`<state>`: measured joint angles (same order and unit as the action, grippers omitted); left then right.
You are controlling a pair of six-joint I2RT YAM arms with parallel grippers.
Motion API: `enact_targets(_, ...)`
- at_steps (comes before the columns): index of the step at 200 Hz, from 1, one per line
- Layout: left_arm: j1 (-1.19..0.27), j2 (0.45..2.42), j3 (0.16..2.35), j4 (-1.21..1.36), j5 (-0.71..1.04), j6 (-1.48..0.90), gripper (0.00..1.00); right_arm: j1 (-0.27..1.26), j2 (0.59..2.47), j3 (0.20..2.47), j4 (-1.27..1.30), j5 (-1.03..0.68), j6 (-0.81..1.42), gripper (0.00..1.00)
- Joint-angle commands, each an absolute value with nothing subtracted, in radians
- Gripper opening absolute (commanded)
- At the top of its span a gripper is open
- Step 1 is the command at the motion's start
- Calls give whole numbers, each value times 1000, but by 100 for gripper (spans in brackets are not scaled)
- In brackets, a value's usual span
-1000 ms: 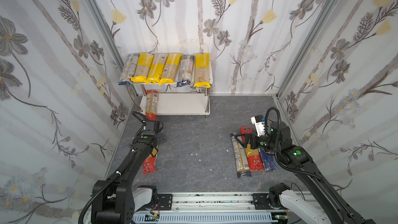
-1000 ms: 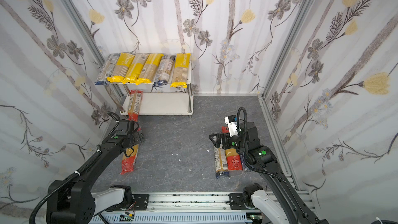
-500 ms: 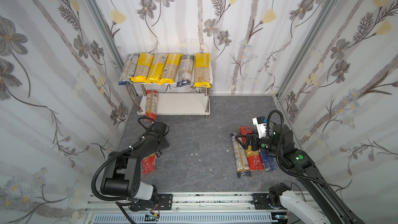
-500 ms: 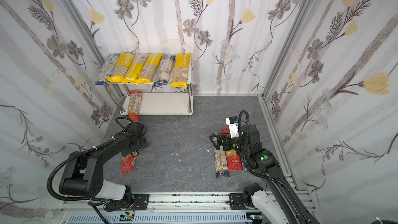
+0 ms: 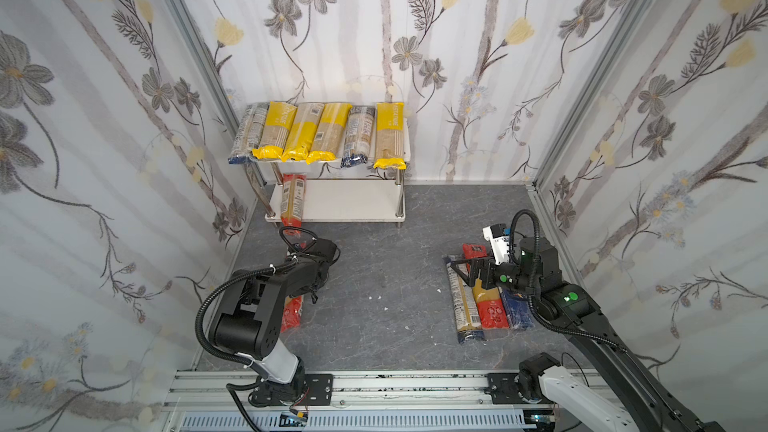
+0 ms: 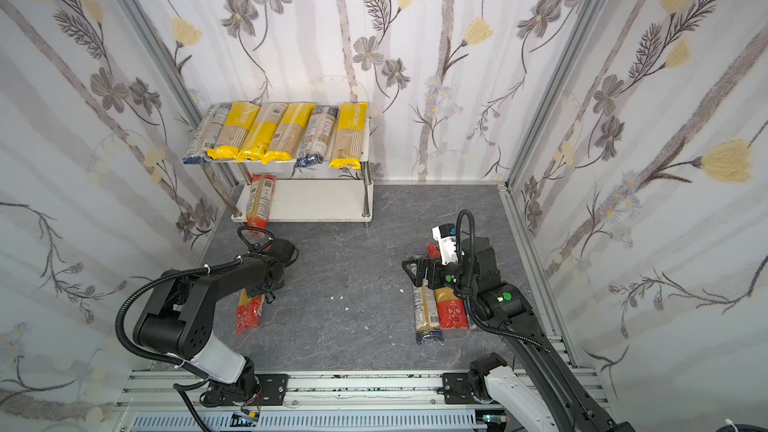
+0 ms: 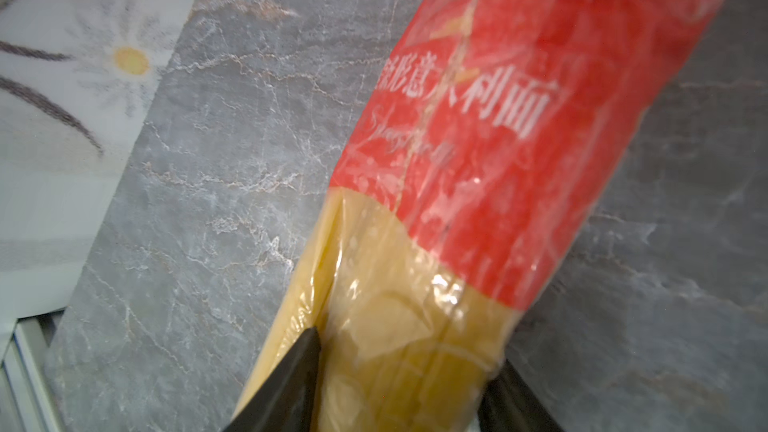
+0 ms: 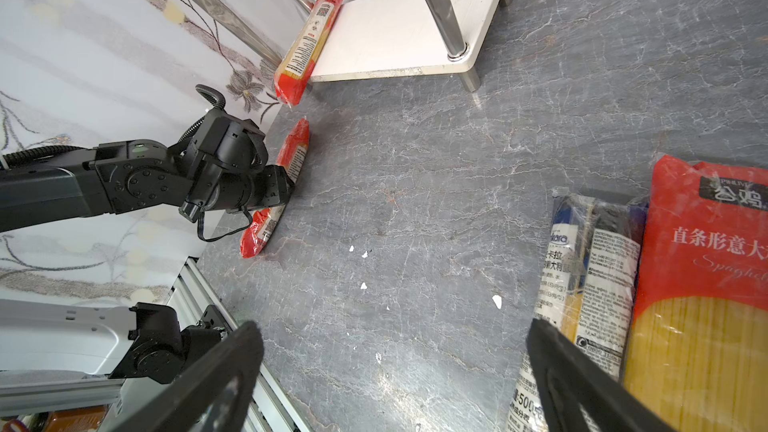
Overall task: Place and organize the pasta boxes and bags onto the shelf
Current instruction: 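Lower the left gripper onto the other red spaghetti pack on the table, then close the left gripper on the red pack and lift it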
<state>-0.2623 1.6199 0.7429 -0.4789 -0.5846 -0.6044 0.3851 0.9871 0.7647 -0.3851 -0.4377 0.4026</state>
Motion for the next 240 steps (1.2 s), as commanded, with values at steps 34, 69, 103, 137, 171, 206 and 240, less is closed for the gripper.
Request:
enact_targets(34,-381,1528,694,-519,-308,-734,18,386,989,776,-351,-423,389,100)
enact_targets(69,-494,1499,751,-520,-299,-777,18,389,989,783,-348,-419,400,100)
enact_targets(103,-561,1533,825,-518,-323,-788,21,391,970,781,-366,-398,405,100)
enact_targets(137,-630,1595,894,-520,-346,-784,63,393,948,773,-380,-380,414,100)
enact_targets(171,-684,1538,852,-523,-376,-825,91,399,921,775,-403,-356,419,100)
enact_targets(206,-762,1371,740,-533,-412,-915,100,405,913,764,-405,-345,428,100)
enact_targets(240,-832,1263,618,-544,-435,-1027,100,430,911,761,-396,-326,447,100)
